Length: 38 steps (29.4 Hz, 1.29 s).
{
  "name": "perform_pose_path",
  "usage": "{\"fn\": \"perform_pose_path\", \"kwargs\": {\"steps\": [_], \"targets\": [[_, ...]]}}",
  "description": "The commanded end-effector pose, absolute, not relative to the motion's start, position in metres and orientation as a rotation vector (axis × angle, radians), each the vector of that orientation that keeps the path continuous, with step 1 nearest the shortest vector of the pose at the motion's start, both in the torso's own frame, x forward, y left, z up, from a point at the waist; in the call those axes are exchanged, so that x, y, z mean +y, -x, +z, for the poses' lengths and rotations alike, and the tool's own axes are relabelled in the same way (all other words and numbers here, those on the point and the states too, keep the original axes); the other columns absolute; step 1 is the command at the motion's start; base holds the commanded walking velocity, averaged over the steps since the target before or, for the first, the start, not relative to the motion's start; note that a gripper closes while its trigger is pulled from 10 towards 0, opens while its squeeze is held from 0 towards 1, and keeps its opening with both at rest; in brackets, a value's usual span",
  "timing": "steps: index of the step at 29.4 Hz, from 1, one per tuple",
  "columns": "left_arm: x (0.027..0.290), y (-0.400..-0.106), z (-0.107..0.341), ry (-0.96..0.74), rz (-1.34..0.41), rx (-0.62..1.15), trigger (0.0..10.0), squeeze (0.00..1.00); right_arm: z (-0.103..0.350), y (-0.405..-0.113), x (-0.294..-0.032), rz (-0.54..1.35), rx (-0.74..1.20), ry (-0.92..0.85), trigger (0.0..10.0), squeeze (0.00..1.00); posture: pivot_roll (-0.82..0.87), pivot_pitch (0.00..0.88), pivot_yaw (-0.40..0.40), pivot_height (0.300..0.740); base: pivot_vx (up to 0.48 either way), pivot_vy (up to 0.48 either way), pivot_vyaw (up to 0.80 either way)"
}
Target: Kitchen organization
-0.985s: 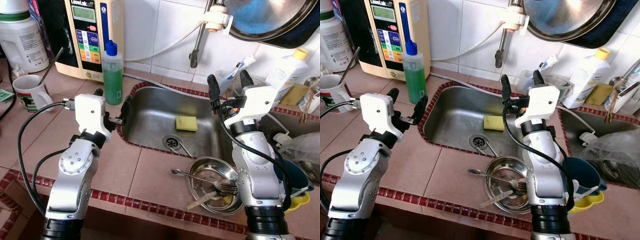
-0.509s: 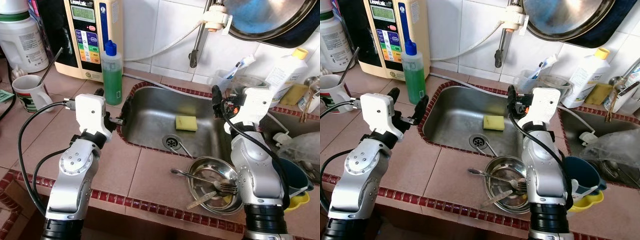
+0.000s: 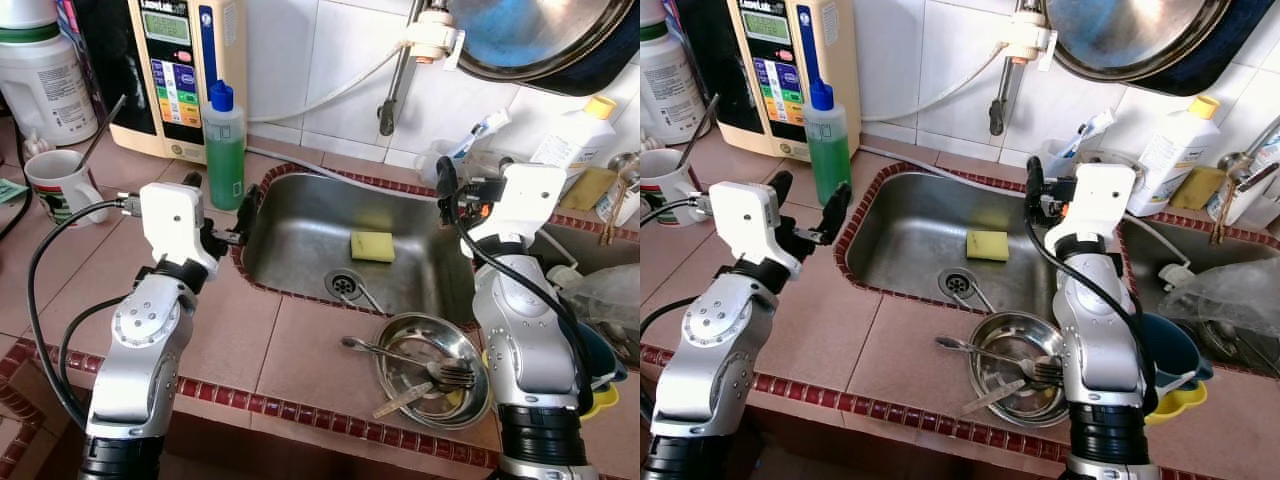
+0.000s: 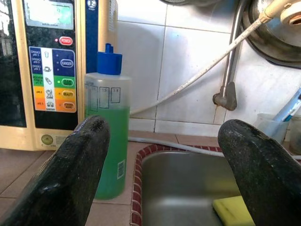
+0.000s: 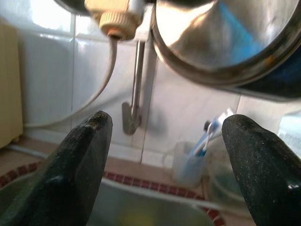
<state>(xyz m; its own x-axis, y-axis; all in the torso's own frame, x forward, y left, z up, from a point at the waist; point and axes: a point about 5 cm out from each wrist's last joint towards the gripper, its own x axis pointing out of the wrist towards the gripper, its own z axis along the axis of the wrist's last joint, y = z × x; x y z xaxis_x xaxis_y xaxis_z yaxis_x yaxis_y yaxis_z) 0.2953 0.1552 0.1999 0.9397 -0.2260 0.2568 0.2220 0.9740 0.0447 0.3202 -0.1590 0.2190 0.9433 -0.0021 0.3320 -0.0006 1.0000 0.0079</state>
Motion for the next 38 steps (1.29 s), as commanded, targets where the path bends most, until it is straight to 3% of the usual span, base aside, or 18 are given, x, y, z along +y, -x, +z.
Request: {"fn": "perform_pose_path", "kwargs": {"steps": [1,34,38], "targets": [[0.148,-0.295,0.209,-0.01,-0.258,-0.293,10.0,0.0,0.235,-0.318,-0.164,-0.003,-0.407,0.017,10.0,0.0,0.18,0.0,-0.113,0.74,0.0,-0.379,0.0],[0.145,-0.294,0.21,-0.003,-0.272,-0.302,10.0,0.0,0.254,-0.316,-0.153,0.089,-0.532,0.022,10.0,0.0,0.19,0.0,-0.125,0.74,0.0,-0.385,0.0],[0.145,-0.293,0.209,0.051,-0.277,-0.296,10.0,0.0,0.252,-0.315,-0.153,0.098,-0.528,0.02,10.0,0.0,0.19,0.0,-0.124,0.74,0.0,0.0,0.0]]}}
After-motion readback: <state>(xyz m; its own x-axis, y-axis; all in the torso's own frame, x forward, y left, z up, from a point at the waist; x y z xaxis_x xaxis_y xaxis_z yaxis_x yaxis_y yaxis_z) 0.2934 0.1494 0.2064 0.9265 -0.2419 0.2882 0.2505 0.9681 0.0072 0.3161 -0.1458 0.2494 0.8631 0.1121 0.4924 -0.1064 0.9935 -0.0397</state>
